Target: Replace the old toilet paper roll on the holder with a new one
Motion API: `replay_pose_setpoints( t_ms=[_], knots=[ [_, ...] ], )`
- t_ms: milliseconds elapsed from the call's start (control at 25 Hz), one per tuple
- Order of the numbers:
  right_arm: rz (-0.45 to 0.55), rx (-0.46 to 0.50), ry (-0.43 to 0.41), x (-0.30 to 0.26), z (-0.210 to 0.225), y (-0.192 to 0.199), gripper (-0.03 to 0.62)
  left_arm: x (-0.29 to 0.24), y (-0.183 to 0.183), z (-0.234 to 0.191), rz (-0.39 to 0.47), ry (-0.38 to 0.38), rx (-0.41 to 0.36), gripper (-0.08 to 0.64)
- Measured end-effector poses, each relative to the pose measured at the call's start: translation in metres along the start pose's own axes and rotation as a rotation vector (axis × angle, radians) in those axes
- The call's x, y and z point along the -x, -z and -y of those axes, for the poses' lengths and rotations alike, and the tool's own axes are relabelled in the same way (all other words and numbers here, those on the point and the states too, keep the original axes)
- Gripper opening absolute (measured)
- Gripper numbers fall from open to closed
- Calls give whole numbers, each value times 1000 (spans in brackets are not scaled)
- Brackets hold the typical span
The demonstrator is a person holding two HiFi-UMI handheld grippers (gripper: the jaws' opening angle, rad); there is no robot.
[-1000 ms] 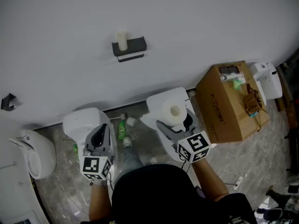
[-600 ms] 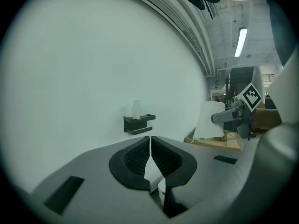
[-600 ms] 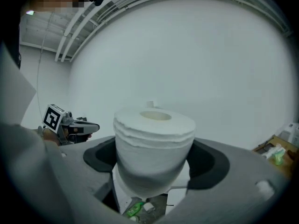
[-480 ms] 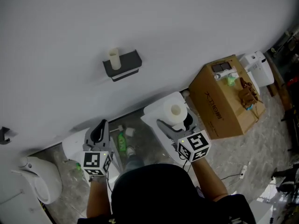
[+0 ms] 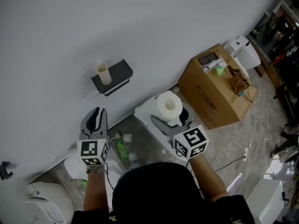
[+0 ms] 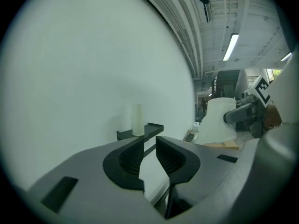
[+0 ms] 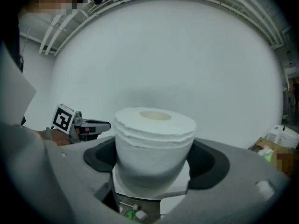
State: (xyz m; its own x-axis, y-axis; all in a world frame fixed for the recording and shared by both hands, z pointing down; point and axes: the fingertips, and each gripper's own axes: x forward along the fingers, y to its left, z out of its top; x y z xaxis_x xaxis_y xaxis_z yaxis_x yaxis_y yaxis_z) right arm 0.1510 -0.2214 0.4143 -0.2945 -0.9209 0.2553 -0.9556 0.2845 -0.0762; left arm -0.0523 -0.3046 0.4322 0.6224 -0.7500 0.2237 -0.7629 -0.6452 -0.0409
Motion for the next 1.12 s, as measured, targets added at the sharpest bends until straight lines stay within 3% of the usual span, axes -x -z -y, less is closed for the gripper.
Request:
replay_pose_setpoints(
  t_ms=[280, 600, 920, 1120],
  knots=[
    [-42, -6, 71, 2, 1, 12, 436, -51, -17, -20, 12, 35, -14, 186],
    [-74, -15, 150, 14, 5, 22, 436, -95, -23, -33, 13, 37, -38, 232],
    [-93, -23, 215, 32, 11, 30, 436, -118, -21, -37, -5, 49, -58, 230],
    [-94, -26, 236, 39, 8, 33, 436, -120, -16, -39, -20, 41, -66, 183]
  ],
)
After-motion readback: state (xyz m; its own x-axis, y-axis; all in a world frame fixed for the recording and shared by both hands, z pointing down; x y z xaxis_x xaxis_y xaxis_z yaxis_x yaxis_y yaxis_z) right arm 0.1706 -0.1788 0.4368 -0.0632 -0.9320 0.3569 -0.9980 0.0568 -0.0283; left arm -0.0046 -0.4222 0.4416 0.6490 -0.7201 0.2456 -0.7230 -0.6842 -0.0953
